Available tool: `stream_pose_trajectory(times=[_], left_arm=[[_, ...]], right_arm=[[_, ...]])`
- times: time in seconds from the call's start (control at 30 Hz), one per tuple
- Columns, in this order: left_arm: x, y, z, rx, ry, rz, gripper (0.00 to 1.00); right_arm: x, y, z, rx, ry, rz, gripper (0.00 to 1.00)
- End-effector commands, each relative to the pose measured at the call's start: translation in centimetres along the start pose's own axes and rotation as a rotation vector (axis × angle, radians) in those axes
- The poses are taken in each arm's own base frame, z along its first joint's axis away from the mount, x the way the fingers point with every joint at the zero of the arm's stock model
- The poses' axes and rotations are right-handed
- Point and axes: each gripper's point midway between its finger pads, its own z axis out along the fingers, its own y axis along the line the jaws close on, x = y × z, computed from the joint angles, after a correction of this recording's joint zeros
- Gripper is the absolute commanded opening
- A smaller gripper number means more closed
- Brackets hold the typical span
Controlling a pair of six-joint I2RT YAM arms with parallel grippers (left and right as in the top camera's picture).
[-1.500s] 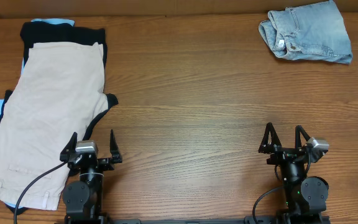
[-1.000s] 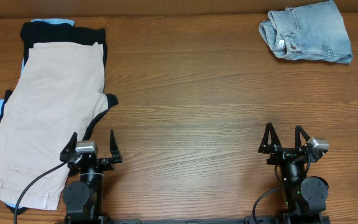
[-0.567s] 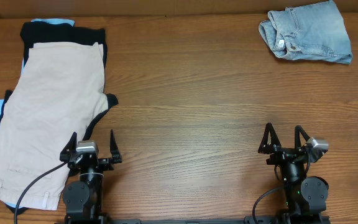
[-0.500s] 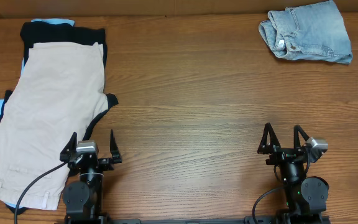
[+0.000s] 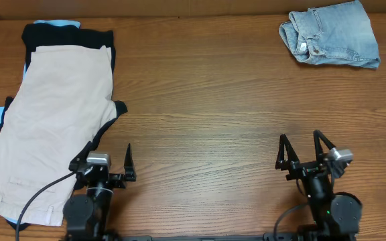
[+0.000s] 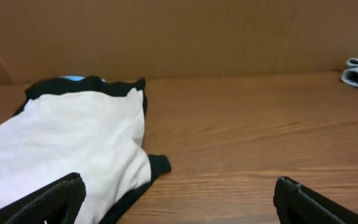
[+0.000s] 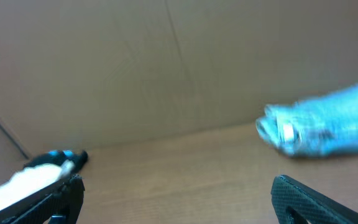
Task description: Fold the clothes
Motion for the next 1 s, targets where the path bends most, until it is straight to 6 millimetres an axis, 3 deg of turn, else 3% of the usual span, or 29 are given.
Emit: stream_pose_trajectory(times=[0.0,0.23,0.37,0.5,0.7,0.83,0.97], left_arm=[[-5.0,-0.2,-1.5,0.007,-0.039,0.027,1.00],[-9.1,-0.4,-1.3,0.026,0.097,0.010,1.00],[-11.2,-0.8,0.4,0.072,0.243,0.036,1.00],[-12.6,-1.3,2.9,0.130,0.381,0.061,1.00],[-13.4,-0.7,8.1,0.139,0.549,0.034,1.00],[-10.6,0.1,11.7,0.128,0.659,0.034,1.00],[-6.6,1.2,14.0,0.096,0.773,0.054,1.00]], right_arm=[[-5.2,2.4,-0.7,-0.056,-0.060,-0.041,1.00],[-9.5,4.1,0.4,-0.060,0.018,-0.030,1.00],[-11.5,4.8,2.0,-0.055,0.087,-0.025,1.00],[-11.6,4.5,4.4,-0.019,0.226,-0.034,1.00],[-9.1,3.2,8.7,0.048,0.481,0.003,1.00],[-6.0,1.8,12.1,0.079,0.589,0.025,1.00],[-0.5,0.1,14.3,0.098,0.744,0.062,1.00]])
